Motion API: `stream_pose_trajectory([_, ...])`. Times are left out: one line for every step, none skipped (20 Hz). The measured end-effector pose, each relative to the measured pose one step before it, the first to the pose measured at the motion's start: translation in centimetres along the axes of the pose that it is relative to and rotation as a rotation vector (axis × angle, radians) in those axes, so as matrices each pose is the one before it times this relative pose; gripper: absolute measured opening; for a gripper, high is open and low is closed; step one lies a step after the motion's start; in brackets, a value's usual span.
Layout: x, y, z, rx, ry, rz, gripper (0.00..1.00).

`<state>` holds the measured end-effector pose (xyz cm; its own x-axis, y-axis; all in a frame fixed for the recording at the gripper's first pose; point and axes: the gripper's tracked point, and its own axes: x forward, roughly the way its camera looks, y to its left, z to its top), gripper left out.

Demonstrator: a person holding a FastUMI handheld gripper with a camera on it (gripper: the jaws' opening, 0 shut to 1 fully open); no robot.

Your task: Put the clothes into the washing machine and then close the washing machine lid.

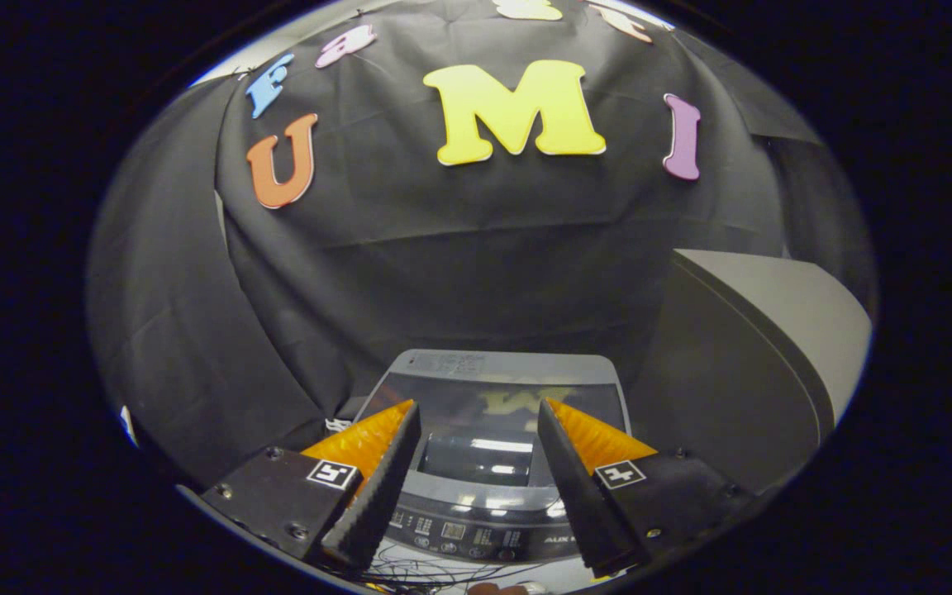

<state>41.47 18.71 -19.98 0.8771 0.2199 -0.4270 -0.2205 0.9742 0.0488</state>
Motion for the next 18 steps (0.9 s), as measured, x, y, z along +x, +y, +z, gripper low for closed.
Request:
stream_pose_trajectory([-2.129, 0.102, 0.732, 0.00132, -0.0314, 0.00671, 0.9])
stream_pose_trajectory([-2.323, 0.119, 1.024, 0.00367, -0.0401, 0.01378, 0.9])
stream_pose_trajectory([-2.874, 0.057, 1.263, -0.0005, -0.04432, 0.01404, 0.9])
stream_pose_trajectory([-3.093, -0.255, 1.342, -0.00879, -0.0415, 0.00777, 0.9])
stream_pose_trajectory([-3.127, -0.606, 1.439, -0.01527, -0.04336, -0.0006, 0.9])
stream_pose_trajectory([-3.192, -0.827, 1.408, -0.01995, -0.04591, -0.00273, 0.9])
stream_pose_trajectory([-3.24, -0.857, 1.74, -0.0199, -0.04729, -0.00768, 0.9])
stream_pose_trajectory([-3.24, -1.084, 1.688, -0.0209, -0.03304, -0.01907, 0.9])
stream_pose_trajectory([-2.996, -1.099, 1.38, -0.00776, -0.02183, -0.03098, 0.91])
stream_pose_trajectory([-2.988, -1.519, 1.086, 0.00518, -0.01138, -0.02931, 0.91])
stream_pose_trajectory([-2.6, -1.613, 1.208, 0.01279, -0.01632, -0.02761, 0.91])
stream_pose_trajectory([-2.292, -1.824, 0.903, 0.01305, -0.0133, -0.0272, 0.92])
stream_pose_trajectory([-2.004, -1.665, 1.122, 0.01109, -0.01308, -0.03211, 0.93])
stream_pose_trajectory([-1.781, -1.832, 0.515, 0.00742, -0.0017, -0.043, 0.94])
stream_pose_trajectory([-1.551, -1.821, 0.061, 0.00561, 0.00772, -0.03412, 0.95])
stream_pose_trajectory([-1.444, -1.571, 0.192, 0.00785, -0.00025, -0.01741, 0.96])
stream_pose_trajectory([-1.189, -1.401, 0.32, 0.00891, -0.00738, -0.01226, 0.97])
stream_pose_trajectory([-0.889, -1.399, 0.049, 0.00774, -0.00858, -0.01371, 0.98])
